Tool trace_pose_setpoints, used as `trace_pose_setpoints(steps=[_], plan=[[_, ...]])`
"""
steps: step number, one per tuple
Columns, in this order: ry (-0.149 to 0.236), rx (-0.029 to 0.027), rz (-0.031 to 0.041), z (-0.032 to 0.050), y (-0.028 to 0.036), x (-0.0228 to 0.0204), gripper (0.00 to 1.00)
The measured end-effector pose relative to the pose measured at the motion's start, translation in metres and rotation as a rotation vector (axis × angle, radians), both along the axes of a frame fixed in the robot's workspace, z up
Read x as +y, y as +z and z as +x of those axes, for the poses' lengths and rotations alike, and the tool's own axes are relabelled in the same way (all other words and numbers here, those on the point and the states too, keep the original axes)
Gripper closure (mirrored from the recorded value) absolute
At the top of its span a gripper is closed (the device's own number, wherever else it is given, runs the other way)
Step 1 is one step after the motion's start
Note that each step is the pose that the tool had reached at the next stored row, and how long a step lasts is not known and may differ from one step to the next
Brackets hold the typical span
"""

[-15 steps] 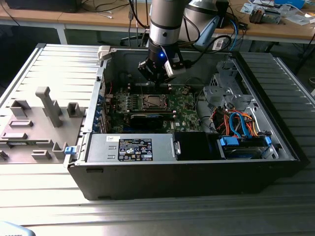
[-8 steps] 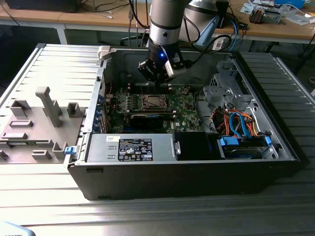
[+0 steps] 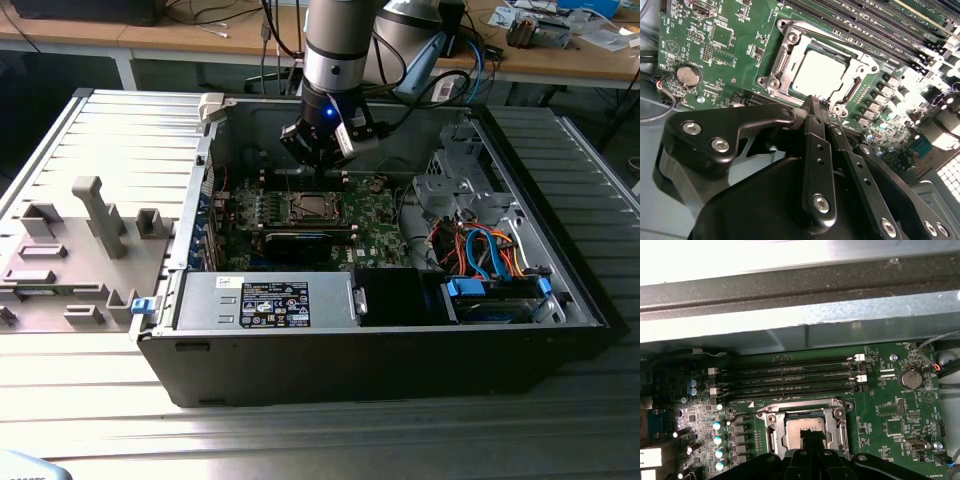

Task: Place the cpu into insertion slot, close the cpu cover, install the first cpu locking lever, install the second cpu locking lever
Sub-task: 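Install the first cpu locking lever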

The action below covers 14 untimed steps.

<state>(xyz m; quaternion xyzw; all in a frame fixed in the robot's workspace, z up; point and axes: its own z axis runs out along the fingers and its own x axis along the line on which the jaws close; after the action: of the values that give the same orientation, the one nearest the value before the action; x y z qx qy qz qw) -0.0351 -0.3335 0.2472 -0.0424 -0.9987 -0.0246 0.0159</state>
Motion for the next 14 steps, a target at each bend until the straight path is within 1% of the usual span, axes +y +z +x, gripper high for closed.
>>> trace_pose_setpoints(steps=[14], plan=[[0.013, 0.0000, 0.0000, 0.0002, 0.0000, 0.0000, 0.89]])
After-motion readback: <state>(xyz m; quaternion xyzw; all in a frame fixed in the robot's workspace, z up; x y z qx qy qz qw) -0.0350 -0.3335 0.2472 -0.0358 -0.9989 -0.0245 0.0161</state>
